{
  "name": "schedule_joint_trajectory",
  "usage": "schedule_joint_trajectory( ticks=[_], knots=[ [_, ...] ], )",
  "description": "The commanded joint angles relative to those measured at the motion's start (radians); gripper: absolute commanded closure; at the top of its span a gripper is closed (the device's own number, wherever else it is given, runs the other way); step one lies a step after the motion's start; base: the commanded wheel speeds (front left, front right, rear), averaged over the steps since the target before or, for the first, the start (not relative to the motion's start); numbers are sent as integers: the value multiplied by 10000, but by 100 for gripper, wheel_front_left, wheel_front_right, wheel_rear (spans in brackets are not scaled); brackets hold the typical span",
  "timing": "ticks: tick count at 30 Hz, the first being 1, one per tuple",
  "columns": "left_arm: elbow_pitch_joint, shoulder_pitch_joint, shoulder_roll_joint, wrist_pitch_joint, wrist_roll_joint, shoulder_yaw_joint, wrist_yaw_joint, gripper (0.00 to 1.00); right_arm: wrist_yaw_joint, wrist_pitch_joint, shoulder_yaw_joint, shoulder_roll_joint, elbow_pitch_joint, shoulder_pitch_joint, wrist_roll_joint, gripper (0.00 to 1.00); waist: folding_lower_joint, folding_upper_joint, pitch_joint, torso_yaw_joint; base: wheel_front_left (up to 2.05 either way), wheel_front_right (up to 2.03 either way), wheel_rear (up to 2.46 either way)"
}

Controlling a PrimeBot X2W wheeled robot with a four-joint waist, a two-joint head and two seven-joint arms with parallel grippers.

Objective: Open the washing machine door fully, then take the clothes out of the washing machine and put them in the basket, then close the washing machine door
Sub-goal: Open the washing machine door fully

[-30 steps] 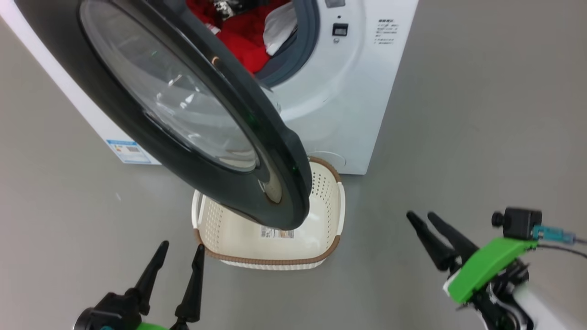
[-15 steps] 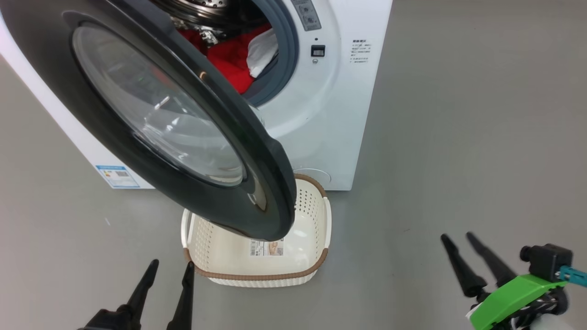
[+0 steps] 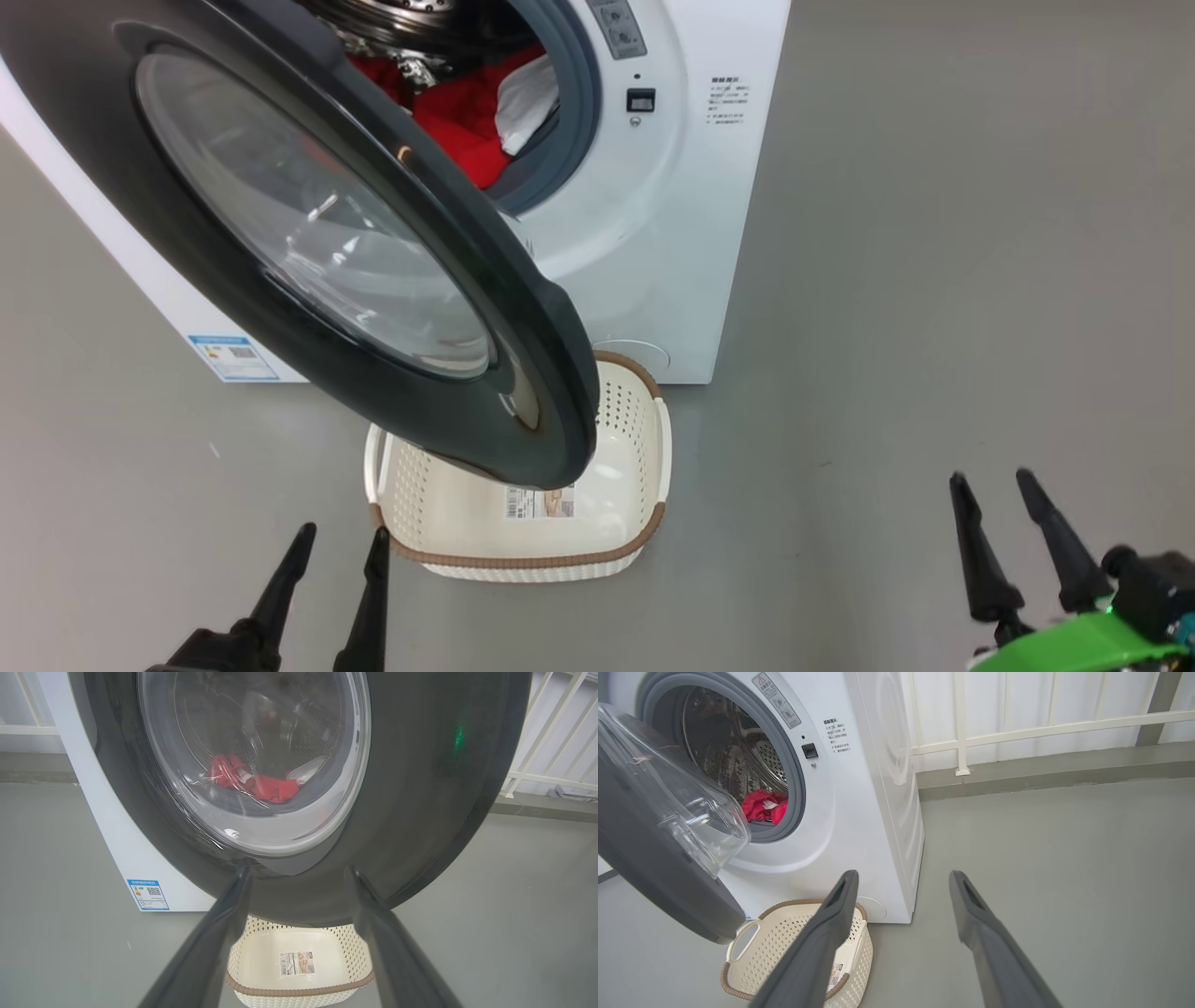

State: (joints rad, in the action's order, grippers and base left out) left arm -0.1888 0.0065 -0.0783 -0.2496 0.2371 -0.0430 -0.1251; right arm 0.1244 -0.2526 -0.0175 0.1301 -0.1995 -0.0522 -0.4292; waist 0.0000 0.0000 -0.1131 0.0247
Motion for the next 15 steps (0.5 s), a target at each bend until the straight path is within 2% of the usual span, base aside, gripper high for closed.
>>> schedule_joint_trajectory(
  ticks=[1,6,15],
  knots=[
    [289,-133,-75,-122,-141,344,-56,0,63,-90,121,36,270,-120,137,0,0,0,-15,30,0,0,0],
    [263,-115,-37,-122,-129,314,-56,0,63,-90,-54,-225,145,-494,676,0,0,0,4,103,0,0,0],
    [281,-108,18,-122,-144,282,-56,0,63,-91,-153,-452,87,-622,909,0,0,0,-8,173,0,0,0]
  ],
)
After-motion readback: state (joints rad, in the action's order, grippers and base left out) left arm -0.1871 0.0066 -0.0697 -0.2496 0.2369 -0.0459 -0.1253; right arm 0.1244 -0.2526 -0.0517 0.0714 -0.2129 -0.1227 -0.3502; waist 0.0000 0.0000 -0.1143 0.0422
